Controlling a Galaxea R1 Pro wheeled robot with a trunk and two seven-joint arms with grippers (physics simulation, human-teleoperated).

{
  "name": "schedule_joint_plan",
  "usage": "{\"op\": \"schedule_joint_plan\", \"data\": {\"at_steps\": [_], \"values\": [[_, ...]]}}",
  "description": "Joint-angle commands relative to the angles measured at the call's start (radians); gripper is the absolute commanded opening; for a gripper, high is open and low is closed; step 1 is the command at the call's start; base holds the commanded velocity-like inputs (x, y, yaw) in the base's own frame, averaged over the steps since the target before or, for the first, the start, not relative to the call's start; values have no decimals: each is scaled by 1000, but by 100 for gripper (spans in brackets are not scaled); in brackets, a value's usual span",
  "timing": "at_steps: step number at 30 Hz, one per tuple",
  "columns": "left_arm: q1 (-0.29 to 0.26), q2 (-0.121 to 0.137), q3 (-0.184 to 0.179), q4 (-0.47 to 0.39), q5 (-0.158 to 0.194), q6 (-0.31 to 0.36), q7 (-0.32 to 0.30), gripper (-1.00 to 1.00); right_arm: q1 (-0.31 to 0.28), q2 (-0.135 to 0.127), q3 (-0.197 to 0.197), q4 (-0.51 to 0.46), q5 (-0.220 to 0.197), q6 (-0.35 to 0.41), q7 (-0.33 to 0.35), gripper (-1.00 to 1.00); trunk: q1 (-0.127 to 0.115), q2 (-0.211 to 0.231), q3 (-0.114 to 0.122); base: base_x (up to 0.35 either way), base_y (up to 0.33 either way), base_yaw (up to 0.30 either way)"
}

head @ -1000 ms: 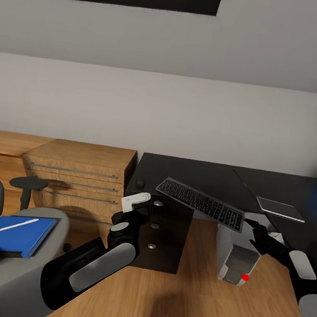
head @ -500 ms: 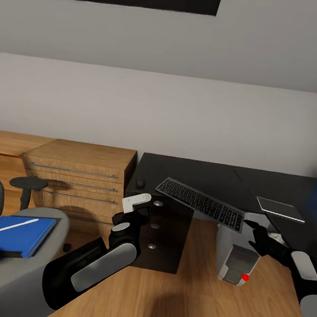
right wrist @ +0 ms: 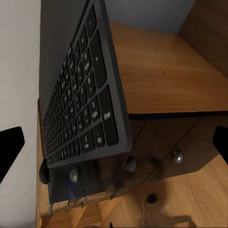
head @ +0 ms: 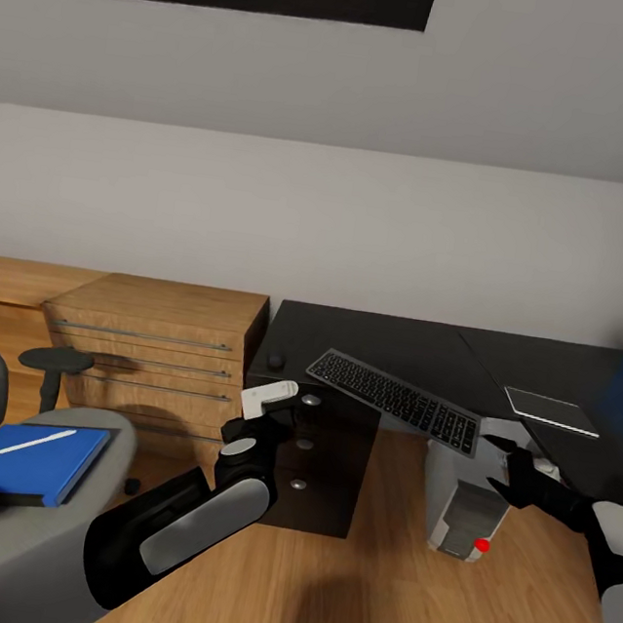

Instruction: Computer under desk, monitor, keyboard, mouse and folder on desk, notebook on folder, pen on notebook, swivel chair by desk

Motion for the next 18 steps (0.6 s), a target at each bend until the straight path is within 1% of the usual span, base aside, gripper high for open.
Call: {"op": "schedule_joint_plan", "data": {"at_steps": [1, 6, 10, 13, 15, 18], "values": [[-1, 1, -1, -1, 1, 11, 6, 100, -1, 0, -8, 0, 10, 8, 8, 100, 0, -1, -1, 0, 0, 0], [-1, 0, -2, -1, 1, 10, 6, 100, -1, 0, -19, 0, 10, 17, 9, 100, 0, -1, -1, 0, 0, 0], [-1, 0, -4, -1, 0, 9, 6, 100, -1, 0, -21, 0, 10, 18, 9, 100, 0, -1, -1, 0, 0, 0], [-1, 0, -15, -1, 0, 9, 5, 100, -1, 0, -21, 0, 10, 18, 9, 100, 0, -1, -1, 65, 0, 0], [-1, 0, -33, -1, -1, 9, 5, 100, -1, 0, -21, 0, 10, 18, 9, 100, 0, -1, -1, 193, 0, 0], [-1, 0, -49, -1, -2, 9, 5, 100, -1, 0, -21, 0, 11, 18, 9, 100, 0, -1, -1, 193, 0, 0]]}}
